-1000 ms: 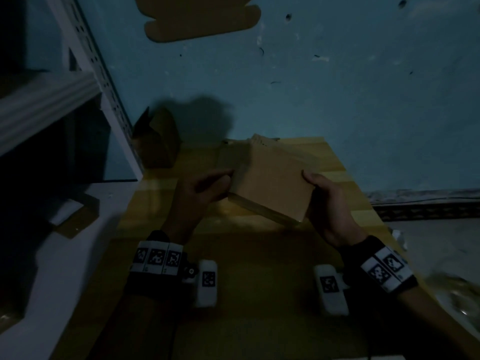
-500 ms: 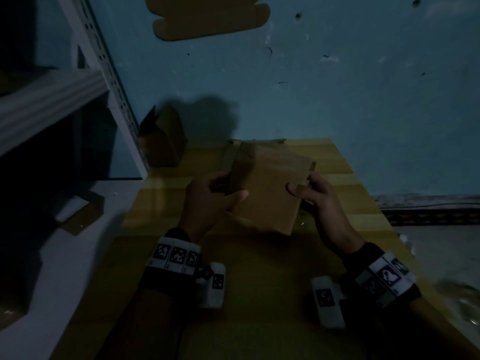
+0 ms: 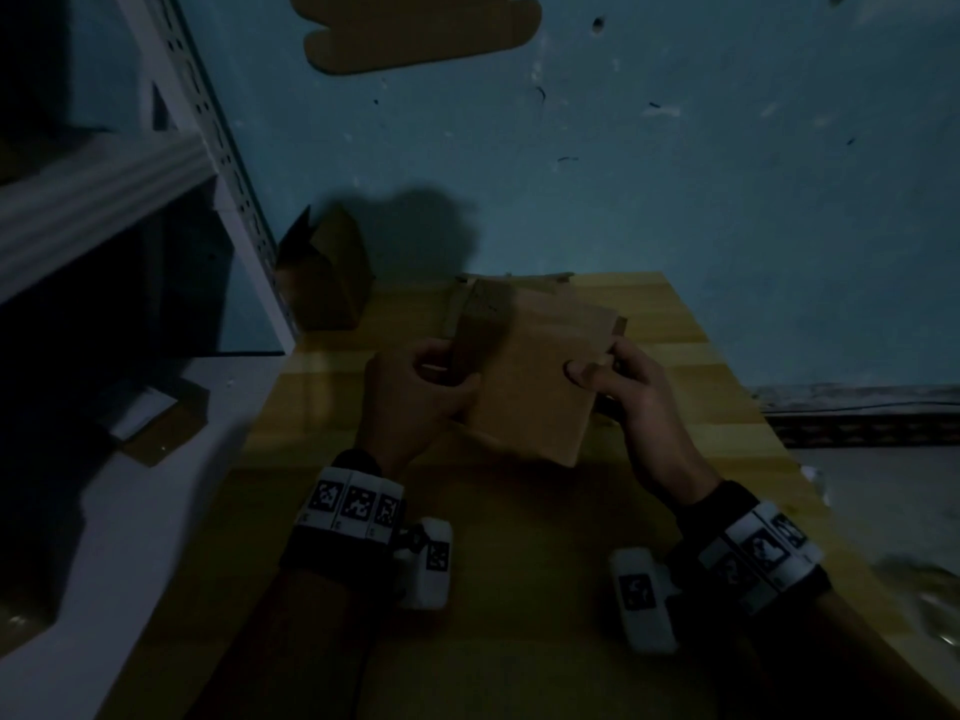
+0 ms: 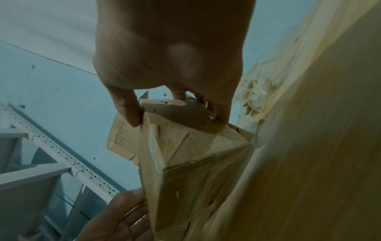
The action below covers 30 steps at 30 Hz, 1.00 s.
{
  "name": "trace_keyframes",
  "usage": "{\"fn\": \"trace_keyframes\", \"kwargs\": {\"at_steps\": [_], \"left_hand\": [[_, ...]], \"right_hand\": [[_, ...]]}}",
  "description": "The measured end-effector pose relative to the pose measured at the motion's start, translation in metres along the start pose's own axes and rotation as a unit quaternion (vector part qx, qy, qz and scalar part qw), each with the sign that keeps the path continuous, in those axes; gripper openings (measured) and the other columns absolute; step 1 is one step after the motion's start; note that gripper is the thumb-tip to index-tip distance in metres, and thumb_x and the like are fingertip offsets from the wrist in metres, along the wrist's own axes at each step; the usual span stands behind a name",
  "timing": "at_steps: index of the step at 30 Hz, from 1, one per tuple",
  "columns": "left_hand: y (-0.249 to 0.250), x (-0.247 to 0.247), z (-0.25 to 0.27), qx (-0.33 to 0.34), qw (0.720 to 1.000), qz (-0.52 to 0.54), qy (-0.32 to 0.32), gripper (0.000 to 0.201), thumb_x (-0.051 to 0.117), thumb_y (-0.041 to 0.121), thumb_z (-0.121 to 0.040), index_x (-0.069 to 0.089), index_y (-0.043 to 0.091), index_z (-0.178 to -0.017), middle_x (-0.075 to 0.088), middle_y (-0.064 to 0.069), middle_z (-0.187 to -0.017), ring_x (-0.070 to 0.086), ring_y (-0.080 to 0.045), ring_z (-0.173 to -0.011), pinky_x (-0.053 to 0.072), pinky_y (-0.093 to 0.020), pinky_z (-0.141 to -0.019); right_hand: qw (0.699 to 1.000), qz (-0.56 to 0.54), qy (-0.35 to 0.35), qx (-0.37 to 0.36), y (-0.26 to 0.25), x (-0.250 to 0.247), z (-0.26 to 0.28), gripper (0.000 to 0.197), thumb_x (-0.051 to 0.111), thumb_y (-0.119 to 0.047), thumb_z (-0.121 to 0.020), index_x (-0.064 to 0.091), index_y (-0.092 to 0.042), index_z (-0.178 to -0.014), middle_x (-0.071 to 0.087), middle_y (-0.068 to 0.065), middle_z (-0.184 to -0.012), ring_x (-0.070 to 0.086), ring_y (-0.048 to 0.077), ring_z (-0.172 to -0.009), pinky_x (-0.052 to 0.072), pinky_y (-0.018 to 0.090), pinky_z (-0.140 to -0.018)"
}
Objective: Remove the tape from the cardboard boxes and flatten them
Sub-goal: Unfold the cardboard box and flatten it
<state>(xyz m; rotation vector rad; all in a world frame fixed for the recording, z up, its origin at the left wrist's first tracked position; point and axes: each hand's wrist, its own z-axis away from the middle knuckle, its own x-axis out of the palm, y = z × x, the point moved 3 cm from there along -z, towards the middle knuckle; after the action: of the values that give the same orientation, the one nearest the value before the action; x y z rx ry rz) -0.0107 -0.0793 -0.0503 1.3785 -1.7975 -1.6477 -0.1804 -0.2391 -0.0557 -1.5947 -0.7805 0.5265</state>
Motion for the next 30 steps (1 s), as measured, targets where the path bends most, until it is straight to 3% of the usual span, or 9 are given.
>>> {"fn": "trace_keyframes", "kwargs": {"at_steps": [3,6,9,11,13,17,22,26,30], "left_hand": [[0.000,0.001,0.000,-0.002,1.000,-0.004,0.000,0.038,0.080,0.018,-0.075,0.074,0.016,-0.112,0.075,0.002,-0.100,0.072,-0.016,-0.092,0.062,-0.044,-0.078],[0.004,0.001,0.000,-0.002,1.000,0.016,0.023,0.036,0.078,0.016,-0.079,0.072,0.014,-0.115,0.073,0.005,-0.100,0.071,-0.016,-0.095,0.059,-0.033,-0.078],[0.015,0.000,0.003,0.019,0.997,0.061,0.042,0.048,0.081,0.036,-0.077,0.067,0.018,-0.119,0.071,0.005,-0.110,0.068,-0.010,-0.100,0.057,-0.031,-0.081],[0.016,0.003,0.003,0.011,0.996,0.072,0.045,0.057,0.083,0.047,-0.070,0.065,0.019,-0.117,0.070,0.006,-0.112,0.068,-0.007,-0.101,0.057,-0.029,-0.081],[0.014,0.006,0.003,-0.014,0.996,0.067,0.057,0.052,0.084,0.041,-0.072,0.065,0.019,-0.116,0.069,0.008,-0.111,0.066,-0.005,-0.101,0.058,-0.029,-0.083],[0.009,0.007,-0.001,-0.038,0.994,0.082,0.061,0.042,0.080,0.025,-0.080,0.065,0.014,-0.118,0.069,0.002,-0.113,0.066,-0.011,-0.104,0.058,-0.037,-0.089],[0.012,0.007,-0.003,-0.027,0.993,0.100,0.054,0.038,0.075,0.010,-0.086,0.063,0.007,-0.122,0.069,-0.003,-0.112,0.066,-0.012,-0.103,0.057,-0.026,-0.084],[0.011,0.006,-0.003,-0.016,0.991,0.087,0.099,0.028,0.078,0.010,-0.082,0.059,0.012,-0.103,0.066,0.007,-0.097,0.063,0.001,-0.090,0.053,-0.015,-0.072],[0.010,0.007,-0.002,-0.014,0.994,-0.014,0.107,0.014,0.075,0.025,-0.087,0.063,0.021,-0.082,0.063,0.011,-0.084,0.061,-0.005,-0.084,0.045,-0.018,-0.068]], "right_hand": [[1.000,-0.007,0.004,-0.001,0.000,0.001,0.000,0.045,0.071,-0.030,-0.078,0.066,-0.012,-0.119,0.073,0.001,-0.115,0.072,0.019,-0.102,0.056,0.035,-0.079],[1.000,-0.025,0.012,-0.012,-0.002,0.002,0.000,0.046,0.071,-0.029,-0.079,0.066,-0.009,-0.120,0.074,0.004,-0.116,0.072,0.020,-0.102,0.056,0.028,-0.075],[0.999,-0.038,0.018,-0.018,-0.004,0.002,-0.001,0.047,0.071,-0.029,-0.080,0.065,-0.007,-0.121,0.074,0.003,-0.115,0.072,0.018,-0.102,0.056,0.022,-0.072],[0.999,-0.033,0.020,-0.018,-0.002,0.003,-0.002,0.047,0.072,-0.030,-0.080,0.064,-0.007,-0.121,0.073,0.004,-0.116,0.072,0.020,-0.103,0.058,0.027,-0.075],[0.999,-0.017,0.021,-0.019,0.000,0.004,-0.003,0.047,0.074,-0.031,-0.080,0.064,-0.010,-0.122,0.072,0.006,-0.118,0.071,0.024,-0.106,0.059,0.039,-0.083],[0.999,-0.007,0.028,-0.024,0.000,0.004,-0.002,0.047,0.076,-0.030,-0.078,0.066,-0.012,-0.120,0.072,0.004,-0.119,0.070,0.023,-0.107,0.058,0.044,-0.086],[0.999,-0.009,0.032,-0.020,-0.004,0.002,-0.001,0.049,0.076,-0.029,-0.076,0.066,-0.011,-0.120,0.074,0.002,-0.115,0.071,0.023,-0.106,0.059,0.049,-0.091],[0.999,-0.021,0.036,-0.015,-0.004,0.002,-0.001,0.045,0.079,-0.024,-0.081,0.066,-0.010,-0.121,0.074,0.003,-0.116,0.071,0.023,-0.106,0.059,0.047,-0.091],[0.999,-0.006,0.038,-0.030,-0.004,0.002,-0.001,0.040,0.079,-0.017,-0.084,0.066,-0.014,-0.121,0.071,0.003,-0.120,0.069,0.021,-0.110,0.060,0.037,-0.085]]}}
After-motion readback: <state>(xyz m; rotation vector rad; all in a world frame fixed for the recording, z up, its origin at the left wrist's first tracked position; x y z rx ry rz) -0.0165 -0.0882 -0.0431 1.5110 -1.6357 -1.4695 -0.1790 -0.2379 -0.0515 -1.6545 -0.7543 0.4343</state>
